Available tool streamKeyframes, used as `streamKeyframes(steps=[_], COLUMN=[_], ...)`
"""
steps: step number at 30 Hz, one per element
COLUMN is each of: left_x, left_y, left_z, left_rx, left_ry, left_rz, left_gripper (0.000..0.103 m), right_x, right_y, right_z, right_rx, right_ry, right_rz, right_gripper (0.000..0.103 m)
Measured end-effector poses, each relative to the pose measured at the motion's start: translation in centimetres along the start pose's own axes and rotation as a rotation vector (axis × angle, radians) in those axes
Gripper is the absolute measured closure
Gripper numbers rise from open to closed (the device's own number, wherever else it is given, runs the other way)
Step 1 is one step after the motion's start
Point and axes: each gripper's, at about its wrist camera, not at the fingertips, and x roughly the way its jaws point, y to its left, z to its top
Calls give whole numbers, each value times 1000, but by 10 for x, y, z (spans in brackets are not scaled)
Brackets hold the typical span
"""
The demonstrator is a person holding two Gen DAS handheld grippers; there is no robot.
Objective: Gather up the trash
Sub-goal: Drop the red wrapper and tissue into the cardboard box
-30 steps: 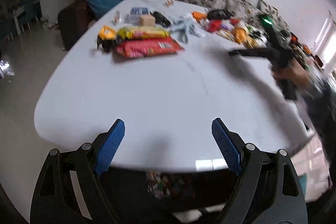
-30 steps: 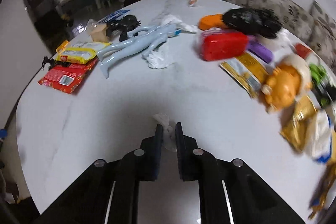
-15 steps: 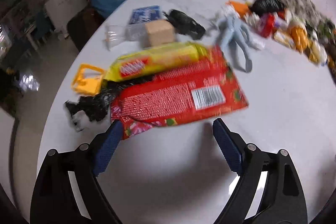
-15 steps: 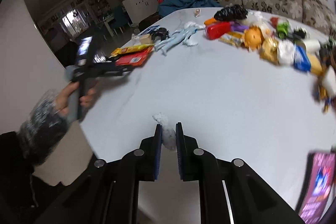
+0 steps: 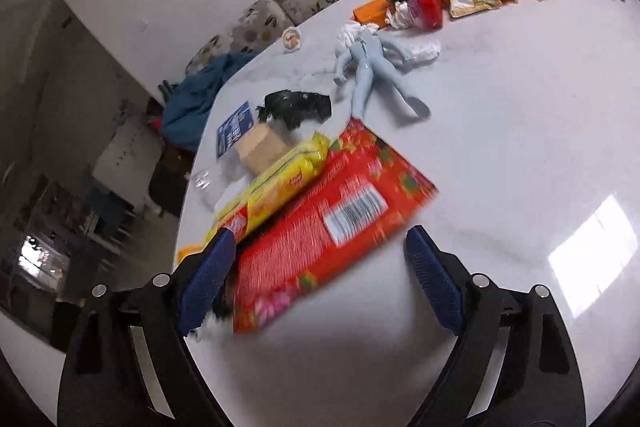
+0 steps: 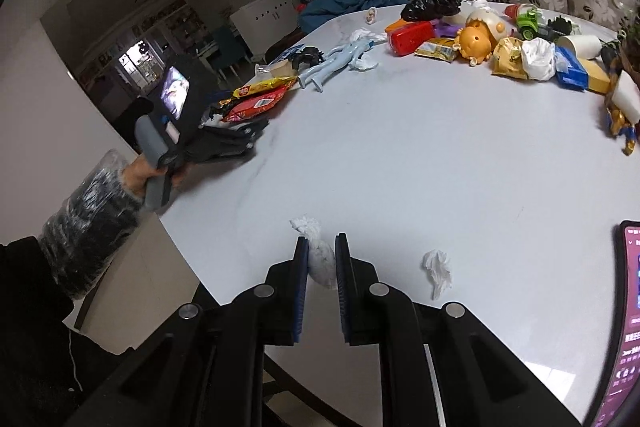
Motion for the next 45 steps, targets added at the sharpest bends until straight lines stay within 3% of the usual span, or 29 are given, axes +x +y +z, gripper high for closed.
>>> streamKeyframes(steps=[1, 2, 5, 7, 11, 16, 19, 23, 26, 28, 33, 34, 35, 36, 37, 38, 40, 42, 43, 45], left_x=[6, 13, 12, -12, -120, -247, -291, -293, -266, -226, -132, -114, -90, -74, -65, -52, -47, -54, -59, -70], left_y=[5, 8, 16, 29, 51, 29, -5, -52, -82, -108, -158, -168, -183, -194, -200, -210, -216, -214, -211, -199], left_z=[3, 4, 3, 1, -6, -35, -65, -114, -146, -172, -207, -211, -217, -222, -226, -230, -233, -230, -229, -226], left_rx=[-19, -32, -97, -208, -350, -312, -240, -198, -213, -227, -240, -239, -221, -213, -205, -180, -166, -155, -155, -173], left_ry=[2, 21, -12, -68, -271, -441, -449, -318, -186, -59, 164, 217, 298, 358, 400, 460, 493, 467, 446, 406], left_rz=[-45, -106, -118, -203, -352, -413, -454, -568, -652, -687, -758, -762, -774, -753, -722, -703, -684, -677, -666, -667], left_gripper=[43, 87, 103, 103, 103, 103, 103, 103, 103, 103, 103, 102, 93, 89, 77, 63, 62, 56, 46, 43], right_x=[0, 0, -2, -6, -16, -42, -54, -50, -28, -3, 83, 96, 114, 128, 139, 142, 146, 139, 134, 112], right_y=[0, -1, 1, 3, 15, 43, 62, 82, 84, 76, 37, 31, 24, 18, 14, 11, 11, 13, 15, 23], right_z=[0, -1, -2, -3, -5, -14, -35, -81, -118, -139, -181, -185, -191, -197, -201, -204, -209, -206, -204, -194], right_rx=[6, 15, 22, 23, 0, -41, -72, -87, -76, -50, 40, 53, 67, 71, 75, 81, 95, 91, 88, 77], right_ry=[-2, -4, -16, -22, -41, -82, -63, 34, 130, 188, 331, 356, 397, 430, 445, 453, 464, 447, 441, 400], right_rz=[2, 6, 7, 10, 14, 47, 67, 80, 88, 78, 62, 57, 40, 21, 5, 1, 7, 16, 18, 49], right_gripper=[89, 89, 89, 88, 88, 88, 88, 87, 87, 87, 87, 82, 78, 62, 54, 54, 54, 54, 54, 54])
